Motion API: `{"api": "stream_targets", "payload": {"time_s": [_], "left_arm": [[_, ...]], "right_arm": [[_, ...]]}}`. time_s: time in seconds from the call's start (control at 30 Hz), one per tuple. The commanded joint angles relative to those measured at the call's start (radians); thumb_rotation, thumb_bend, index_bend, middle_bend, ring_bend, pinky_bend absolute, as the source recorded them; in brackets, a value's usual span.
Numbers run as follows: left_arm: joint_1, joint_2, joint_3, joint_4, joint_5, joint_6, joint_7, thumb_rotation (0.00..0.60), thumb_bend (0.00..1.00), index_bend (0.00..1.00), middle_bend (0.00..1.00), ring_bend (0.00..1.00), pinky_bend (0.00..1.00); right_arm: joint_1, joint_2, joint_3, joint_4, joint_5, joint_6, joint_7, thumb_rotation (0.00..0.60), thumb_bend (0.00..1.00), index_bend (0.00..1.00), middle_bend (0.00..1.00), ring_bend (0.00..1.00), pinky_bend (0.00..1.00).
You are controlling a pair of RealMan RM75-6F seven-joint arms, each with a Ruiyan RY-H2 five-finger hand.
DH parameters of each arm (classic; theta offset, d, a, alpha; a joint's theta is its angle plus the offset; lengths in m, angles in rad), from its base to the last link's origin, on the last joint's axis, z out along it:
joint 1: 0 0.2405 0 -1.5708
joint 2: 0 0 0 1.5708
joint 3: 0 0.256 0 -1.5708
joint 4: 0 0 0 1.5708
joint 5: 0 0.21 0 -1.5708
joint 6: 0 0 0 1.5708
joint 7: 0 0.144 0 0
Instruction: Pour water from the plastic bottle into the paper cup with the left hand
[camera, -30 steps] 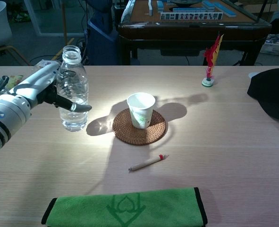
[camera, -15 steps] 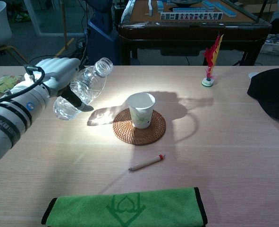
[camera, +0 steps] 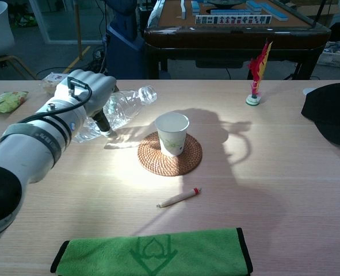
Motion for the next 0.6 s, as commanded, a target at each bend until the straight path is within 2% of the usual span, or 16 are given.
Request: {"api": "stream_targets", "payload": {"time_s": [0.03, 0.33, 0.6], "left_arm": [[-0.027, -0.021, -0.005, 0.032, -0.019, 0.004, 0.037, 0.600, 0.07, 0.75, 0.72, 0.61, 0.62], [-0.083, -0.076, -0.005, 0.133, -0.067, 0.022, 0.151, 0.600, 0.08, 0.75, 0.73, 0.62, 0.62], [-0.130, -0.119, -0.028, 0.205, -0.093, 0.041, 0.218, 0.600, 0.07, 0.76, 0.76, 0.63, 0.63]], "right_arm": [[-0.001, 0.005, 0.002, 0.001, 0.002, 0.000, 0.011, 0.600, 0.00, 0.37, 0.42, 0.40, 0.45], [-0.005, 0.020, 0.005, 0.005, 0.005, 0.003, 0.052, 0.600, 0.00, 0.37, 0.42, 0.40, 0.45], [-0.007, 0.029, 0.008, 0.010, 0.007, 0.003, 0.080, 0.600, 0.00, 0.37, 0.42, 0.40, 0.45]]}}
